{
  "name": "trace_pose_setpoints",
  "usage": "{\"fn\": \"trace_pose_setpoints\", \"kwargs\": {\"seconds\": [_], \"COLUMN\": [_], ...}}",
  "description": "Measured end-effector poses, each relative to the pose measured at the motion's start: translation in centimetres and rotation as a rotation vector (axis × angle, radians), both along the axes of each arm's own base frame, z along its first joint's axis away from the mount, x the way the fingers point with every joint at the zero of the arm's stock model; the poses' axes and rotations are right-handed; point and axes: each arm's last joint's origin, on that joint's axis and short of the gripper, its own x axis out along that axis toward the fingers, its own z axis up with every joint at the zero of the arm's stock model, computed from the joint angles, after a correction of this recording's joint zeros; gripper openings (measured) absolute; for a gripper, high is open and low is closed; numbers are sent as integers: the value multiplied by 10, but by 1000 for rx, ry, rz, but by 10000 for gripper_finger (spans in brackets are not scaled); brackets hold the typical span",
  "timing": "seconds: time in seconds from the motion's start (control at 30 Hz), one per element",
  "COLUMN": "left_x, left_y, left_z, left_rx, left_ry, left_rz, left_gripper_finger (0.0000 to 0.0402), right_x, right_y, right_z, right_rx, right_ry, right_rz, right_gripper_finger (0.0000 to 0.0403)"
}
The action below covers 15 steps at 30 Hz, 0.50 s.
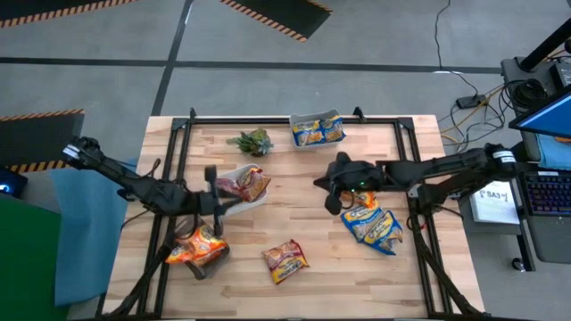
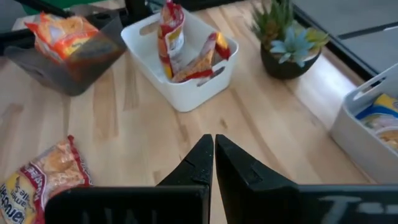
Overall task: Sort Maruchan noodles
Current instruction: Put the orange noodle pack into the black bin
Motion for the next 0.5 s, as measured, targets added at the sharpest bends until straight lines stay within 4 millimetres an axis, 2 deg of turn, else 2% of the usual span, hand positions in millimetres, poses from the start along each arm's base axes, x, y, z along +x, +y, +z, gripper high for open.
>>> {"fn": "trace_pose_setpoints", "kwargs": {"seconds": [0.27, 0.5], "left_x": [-2, -6], "left_y": [-7, -3], "left_z": [-18, -29], "left_rx": [21, -30], "left_ry": [189, 314], "left_rz": [-340, -312], "left_gripper_finger": [0, 0], "right_x": [-7, -5], "right_y": [-1, -2], "right_z": [7, 5], "right_rx": [-8, 4], "right_ry": [-37, -34], "right_rz": [-1, -15], "right_gripper_finger": [9, 9]}}
